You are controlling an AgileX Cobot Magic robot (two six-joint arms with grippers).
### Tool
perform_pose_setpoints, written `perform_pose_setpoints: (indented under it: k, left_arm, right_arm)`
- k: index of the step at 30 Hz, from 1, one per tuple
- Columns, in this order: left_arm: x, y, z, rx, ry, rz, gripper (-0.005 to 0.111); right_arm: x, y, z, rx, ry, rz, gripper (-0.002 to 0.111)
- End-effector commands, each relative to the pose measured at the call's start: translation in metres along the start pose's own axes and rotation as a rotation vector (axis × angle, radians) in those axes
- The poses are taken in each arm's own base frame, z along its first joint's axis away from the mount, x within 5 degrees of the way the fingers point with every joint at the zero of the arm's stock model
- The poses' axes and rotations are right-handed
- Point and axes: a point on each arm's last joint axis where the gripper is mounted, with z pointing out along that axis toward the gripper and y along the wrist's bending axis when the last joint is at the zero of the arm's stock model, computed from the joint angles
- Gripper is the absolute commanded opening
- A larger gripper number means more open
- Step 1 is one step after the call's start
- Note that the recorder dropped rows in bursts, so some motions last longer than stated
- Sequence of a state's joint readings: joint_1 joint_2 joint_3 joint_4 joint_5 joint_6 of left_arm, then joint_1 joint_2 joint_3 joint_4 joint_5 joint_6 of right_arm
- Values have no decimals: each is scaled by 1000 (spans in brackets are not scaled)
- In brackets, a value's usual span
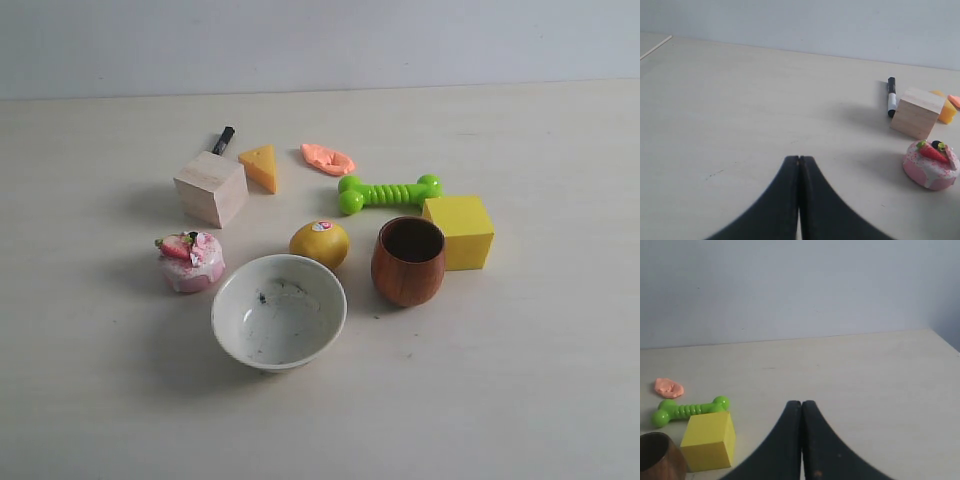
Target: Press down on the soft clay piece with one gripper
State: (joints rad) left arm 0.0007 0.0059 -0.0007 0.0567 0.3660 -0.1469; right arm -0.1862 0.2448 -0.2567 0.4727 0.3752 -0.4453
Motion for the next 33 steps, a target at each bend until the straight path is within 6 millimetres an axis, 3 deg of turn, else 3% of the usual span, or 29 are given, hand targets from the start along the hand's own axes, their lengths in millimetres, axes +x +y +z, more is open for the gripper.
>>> perform_pose_setpoints:
  k: [1,11,24,33]
  left_arm:
    - [-1,0,0,1,-12,-8,0]
    - [-1,0,0,1,-12,-8,0]
    - [-1,0,0,1,-12,-8,0]
    - [-1,0,0,1,-12,-8,0]
  right_arm:
    - [9,-5,-3,63,0,62,0]
    - [12,-7,-10,94,-47,56,0]
    - [68,-12,-1,131,-57,126,0]
    - [68,-10,-1,81,-46,58,0]
